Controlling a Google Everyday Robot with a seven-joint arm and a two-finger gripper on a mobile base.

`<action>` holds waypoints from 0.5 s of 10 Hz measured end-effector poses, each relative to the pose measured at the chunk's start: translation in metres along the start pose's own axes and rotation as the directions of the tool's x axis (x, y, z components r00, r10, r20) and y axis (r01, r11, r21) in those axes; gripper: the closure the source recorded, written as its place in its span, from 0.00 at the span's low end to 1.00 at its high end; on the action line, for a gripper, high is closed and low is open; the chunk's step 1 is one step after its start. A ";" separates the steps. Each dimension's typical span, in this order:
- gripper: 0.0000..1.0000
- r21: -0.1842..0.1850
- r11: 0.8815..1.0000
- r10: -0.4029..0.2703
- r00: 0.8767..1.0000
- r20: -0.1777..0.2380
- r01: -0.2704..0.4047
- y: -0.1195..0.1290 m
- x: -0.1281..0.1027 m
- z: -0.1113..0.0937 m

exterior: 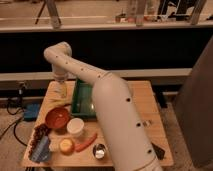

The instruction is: Place banana in tray

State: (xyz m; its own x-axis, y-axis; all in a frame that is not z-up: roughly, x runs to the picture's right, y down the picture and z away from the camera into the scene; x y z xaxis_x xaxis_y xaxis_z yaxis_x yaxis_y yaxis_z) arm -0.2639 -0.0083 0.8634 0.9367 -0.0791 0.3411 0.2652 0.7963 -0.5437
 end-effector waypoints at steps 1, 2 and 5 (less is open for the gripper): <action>0.20 0.022 1.000 0.021 1.000 0.016 -0.021 0.000 0.001 0.003; 0.20 0.035 0.999 0.033 0.999 0.024 -0.034 0.000 0.002 0.004; 0.20 0.160 0.980 0.115 0.992 0.044 -0.121 0.004 -0.006 0.007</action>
State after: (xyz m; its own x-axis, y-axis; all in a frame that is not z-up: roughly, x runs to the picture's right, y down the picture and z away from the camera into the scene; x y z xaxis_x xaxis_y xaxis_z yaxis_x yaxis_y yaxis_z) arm -0.2700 -0.0003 0.8641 0.9502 0.0396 0.3092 0.1099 0.8857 -0.4511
